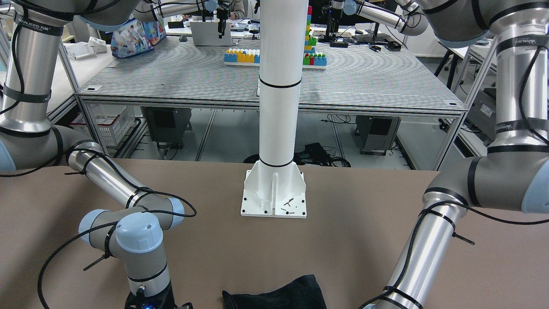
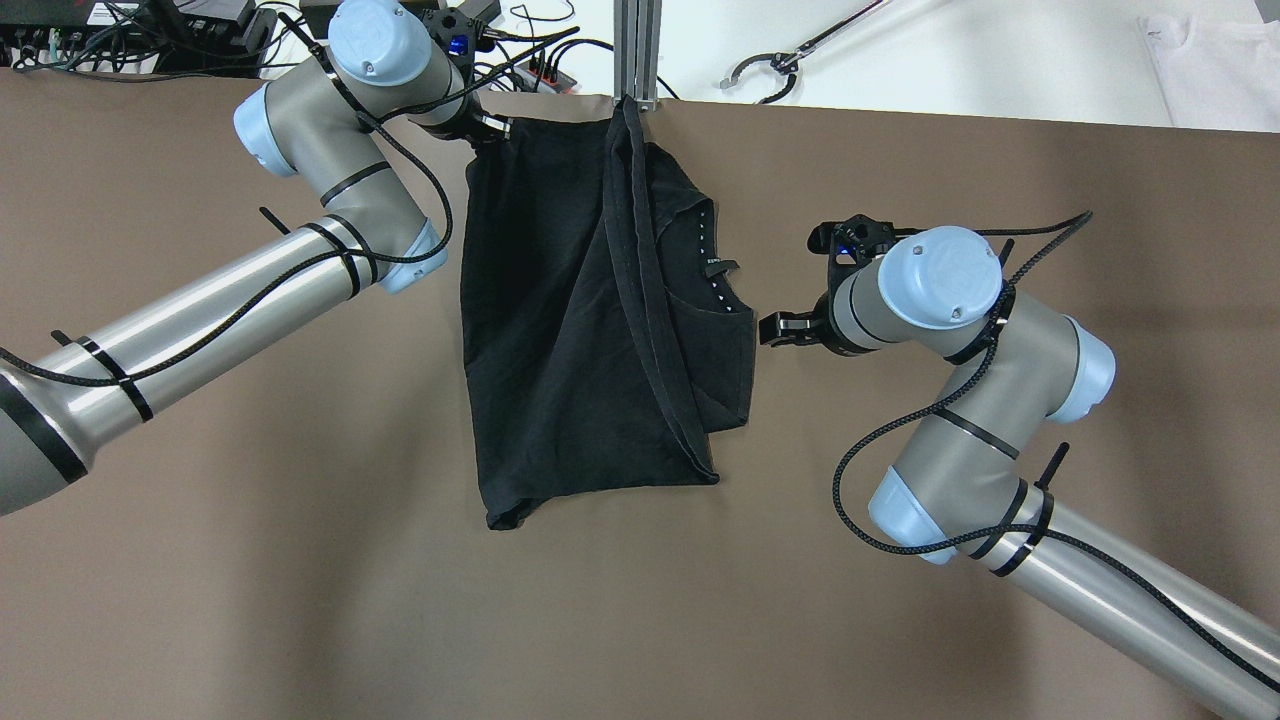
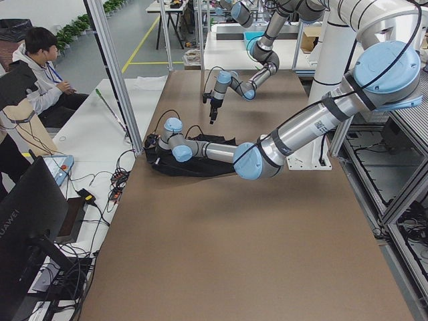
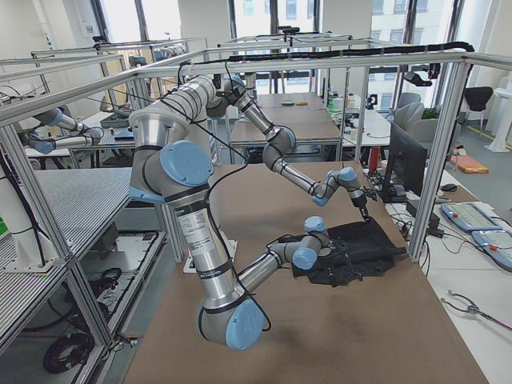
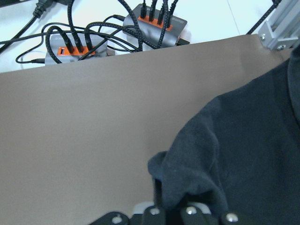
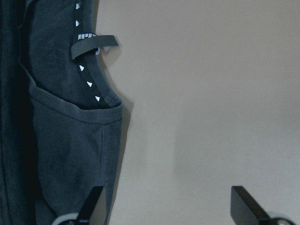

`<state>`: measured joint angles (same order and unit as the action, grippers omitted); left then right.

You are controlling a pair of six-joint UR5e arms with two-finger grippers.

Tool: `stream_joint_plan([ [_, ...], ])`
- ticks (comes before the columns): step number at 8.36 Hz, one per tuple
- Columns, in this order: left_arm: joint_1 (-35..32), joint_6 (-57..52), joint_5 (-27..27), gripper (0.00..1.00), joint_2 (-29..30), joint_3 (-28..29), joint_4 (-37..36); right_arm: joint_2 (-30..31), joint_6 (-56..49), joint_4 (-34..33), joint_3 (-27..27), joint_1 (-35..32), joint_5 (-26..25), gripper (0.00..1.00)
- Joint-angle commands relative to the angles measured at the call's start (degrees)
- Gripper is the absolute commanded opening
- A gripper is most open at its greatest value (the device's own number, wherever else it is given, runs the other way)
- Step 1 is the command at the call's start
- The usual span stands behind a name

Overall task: Fold clothes
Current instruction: 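Lift the grasped side with the left gripper and fold it toward the right gripper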

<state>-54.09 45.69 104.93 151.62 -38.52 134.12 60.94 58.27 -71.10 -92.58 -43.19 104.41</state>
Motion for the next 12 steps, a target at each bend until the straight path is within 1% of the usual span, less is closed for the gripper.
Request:
stream_joint_plan([
  [1,-3.28,-6.90,0.97,1.00,-0.10,0.12,0.09,-0.20,0.00,0.00,0.03,0.29,0.00,0.94],
  [2,-6.78,-9.88,7.07,1.00,-0.80,0.03,0.00,-0.38,0.18,0.00,0.20,0.73,-0.17,0.94],
  [3,-7.86,-10.18,9.31,1.00,-3.15,-2.50,-0.09,-1.77,3.83,-0.09,0.55,1.08,-0.18,0.94],
  [4,-7.61,-9.57,9.33,1.00,-6.48,-6.52,-0.09,-3.35,10.74,0.00,0.82,2.48,-0.35,0.94],
  [5,-7.61,-9.22,9.33,1.00,-7.56,-8.39,-0.09,-3.54,18.99,0.00,0.82,4.49,-2.00,0.93],
  [7,-7.52,-9.04,9.33,1.00,-7.92,-8.85,0.00,-3.72,34.56,0.35,0.82,9.15,-8.49,0.93],
  [8,-7.34,-8.34,9.33,1.00,-7.92,-8.94,0.00,-3.63,40.11,0.53,0.82,11.70,-12.44,0.92],
  [9,-6.12,-8.07,9.16,1.00,-7.83,-8.85,0.00,-3.37,43.13,0.61,0.82,14.24,-16.92,0.88],
  [10,-5.94,-8.07,9.16,1.00,-7.83,-8.94,0.00,-3.20,43.16,0.62,1.08,15.14,-18.09,0.85],
  [11,-5.85,-8.07,9.24,1.00,-7.83,-8.85,0.00,-2.93,43.16,0.79,2.82,15.32,-18.45,0.84],
  [12,-5.85,-8.16,9.16,1.00,-7.92,-8.94,0.00,-2.58,43.24,2.88,3.54,15.32,-18.54,0.83],
])
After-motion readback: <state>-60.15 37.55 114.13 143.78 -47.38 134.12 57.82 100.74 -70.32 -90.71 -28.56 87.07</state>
